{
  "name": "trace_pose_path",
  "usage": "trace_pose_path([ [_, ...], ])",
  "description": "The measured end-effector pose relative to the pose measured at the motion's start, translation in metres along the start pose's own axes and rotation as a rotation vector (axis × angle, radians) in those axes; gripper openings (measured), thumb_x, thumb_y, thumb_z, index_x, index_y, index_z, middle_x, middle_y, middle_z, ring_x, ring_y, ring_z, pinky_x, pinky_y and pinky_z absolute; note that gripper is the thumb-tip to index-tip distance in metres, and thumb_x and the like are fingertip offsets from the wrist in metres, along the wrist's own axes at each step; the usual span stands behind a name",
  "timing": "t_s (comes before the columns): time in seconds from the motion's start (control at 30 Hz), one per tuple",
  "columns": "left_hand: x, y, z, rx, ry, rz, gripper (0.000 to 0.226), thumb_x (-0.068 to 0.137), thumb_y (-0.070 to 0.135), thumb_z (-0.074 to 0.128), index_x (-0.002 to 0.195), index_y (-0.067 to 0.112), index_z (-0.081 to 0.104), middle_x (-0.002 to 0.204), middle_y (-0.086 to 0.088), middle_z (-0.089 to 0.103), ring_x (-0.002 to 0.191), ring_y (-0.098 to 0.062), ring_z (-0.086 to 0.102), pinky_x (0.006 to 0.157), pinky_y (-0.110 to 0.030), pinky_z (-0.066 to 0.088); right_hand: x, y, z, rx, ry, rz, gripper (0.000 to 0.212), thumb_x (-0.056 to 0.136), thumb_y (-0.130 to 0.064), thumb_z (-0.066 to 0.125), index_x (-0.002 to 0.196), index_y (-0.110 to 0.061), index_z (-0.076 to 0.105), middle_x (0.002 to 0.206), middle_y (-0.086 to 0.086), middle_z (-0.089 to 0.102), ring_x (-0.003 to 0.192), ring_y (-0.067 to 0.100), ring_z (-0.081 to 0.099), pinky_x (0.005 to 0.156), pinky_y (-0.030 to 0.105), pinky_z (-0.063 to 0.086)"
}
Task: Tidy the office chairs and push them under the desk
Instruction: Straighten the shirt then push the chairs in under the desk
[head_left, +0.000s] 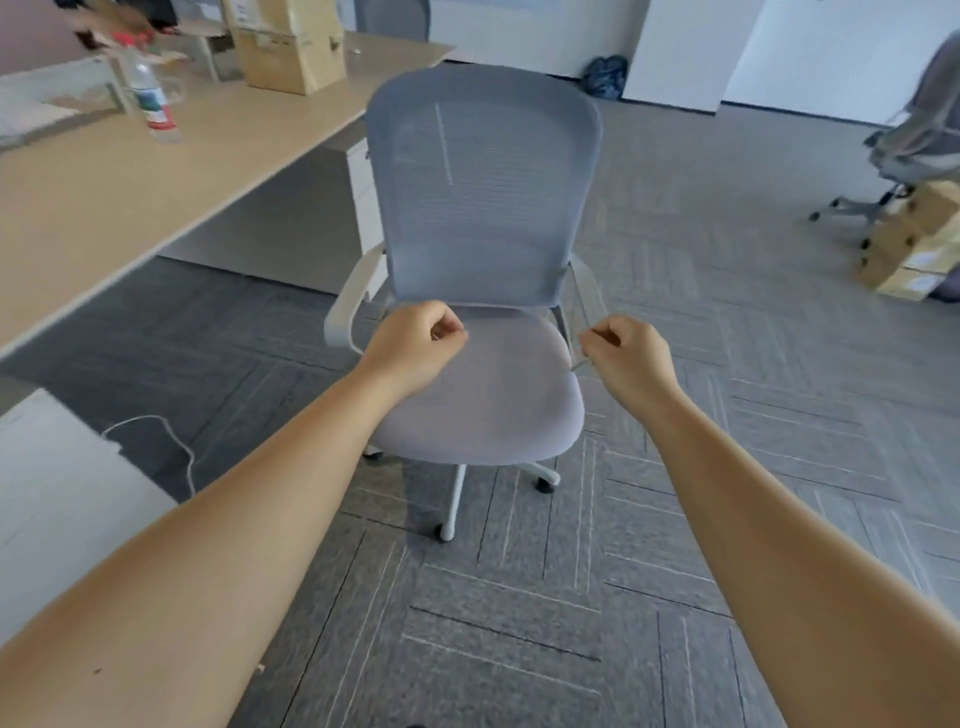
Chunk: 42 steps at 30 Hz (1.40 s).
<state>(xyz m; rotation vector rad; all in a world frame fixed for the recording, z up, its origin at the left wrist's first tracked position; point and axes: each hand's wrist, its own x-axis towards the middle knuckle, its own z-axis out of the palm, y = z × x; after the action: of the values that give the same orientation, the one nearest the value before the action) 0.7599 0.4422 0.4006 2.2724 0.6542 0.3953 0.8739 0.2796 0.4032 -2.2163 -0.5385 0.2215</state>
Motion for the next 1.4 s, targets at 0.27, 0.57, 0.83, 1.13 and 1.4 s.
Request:
trace_pose_path([
  [0.27, 0.097, 0.023, 0.065, -0.051, -0.085, -0.025, 0.01, 0.087, 0.02, 0.053, 0.09, 0.015, 0.06, 0.089, 0.0, 0.059, 0.089, -0.019, 0.054, 0.077, -0.026, 0.039, 0.097, 0.052, -0.032, 0.033, 0.06, 0.094, 0.016, 0.085, -0.014, 0.047, 0.083, -0.004, 0.06, 0.064, 0.001, 0.049, 0.054, 0.013, 0.039, 0.051, 0.025, 0.031],
  [0.57, 0.218, 0.049, 0.186, -0.077, -0.026, -0.268, 0.021, 0.088, 0.021, 0.052, 0.101, 0.007, 0.06, 0.104, -0.007, 0.063, 0.103, -0.026, 0.056, 0.076, -0.025, 0.036, 0.258, 0.142, -0.057, 0.021, -0.079, 0.096, 0.014, 0.087, -0.017, 0.048, 0.083, -0.009, 0.058, 0.065, -0.003, 0.051, 0.056, 0.011, 0.042, 0.051, 0.024, 0.033],
  [0.83, 0.311, 0.041, 0.326, -0.177, -0.099, -0.595, 0.039, 0.089, 0.021, 0.051, 0.122, 0.002, 0.046, 0.133, -0.015, 0.051, 0.119, -0.029, 0.05, 0.096, -0.032, 0.039, 0.371, 0.241, -0.052, 0.055, -0.247, 0.206, 0.013, 0.088, -0.017, 0.047, 0.086, -0.01, 0.059, 0.081, 0.006, 0.059, 0.059, 0.013, 0.046, 0.049, 0.023, 0.035],
  [1.13, 0.357, 0.005, 0.408, -0.209, -0.086, -0.745, 0.044, 0.09, 0.025, 0.051, 0.124, 0.0, 0.039, 0.128, -0.02, 0.051, 0.116, -0.034, 0.049, 0.094, -0.039, 0.04, 0.414, 0.295, -0.013, 0.093, -0.341, 0.257, 0.011, 0.088, -0.017, 0.048, 0.08, -0.016, 0.056, 0.086, 0.008, 0.062, 0.075, 0.016, 0.052, 0.055, 0.022, 0.041],
  [1.4, 0.34, -0.004, 0.401, -0.13, -0.126, -0.721, 0.038, 0.093, 0.021, 0.046, 0.124, 0.0, 0.038, 0.123, -0.021, 0.052, 0.113, -0.033, 0.049, 0.08, -0.033, 0.035, 0.411, 0.28, 0.002, 0.114, -0.365, 0.247, 0.013, 0.088, -0.02, 0.049, 0.087, -0.011, 0.059, 0.074, -0.001, 0.057, 0.074, 0.016, 0.051, 0.058, 0.026, 0.041],
])
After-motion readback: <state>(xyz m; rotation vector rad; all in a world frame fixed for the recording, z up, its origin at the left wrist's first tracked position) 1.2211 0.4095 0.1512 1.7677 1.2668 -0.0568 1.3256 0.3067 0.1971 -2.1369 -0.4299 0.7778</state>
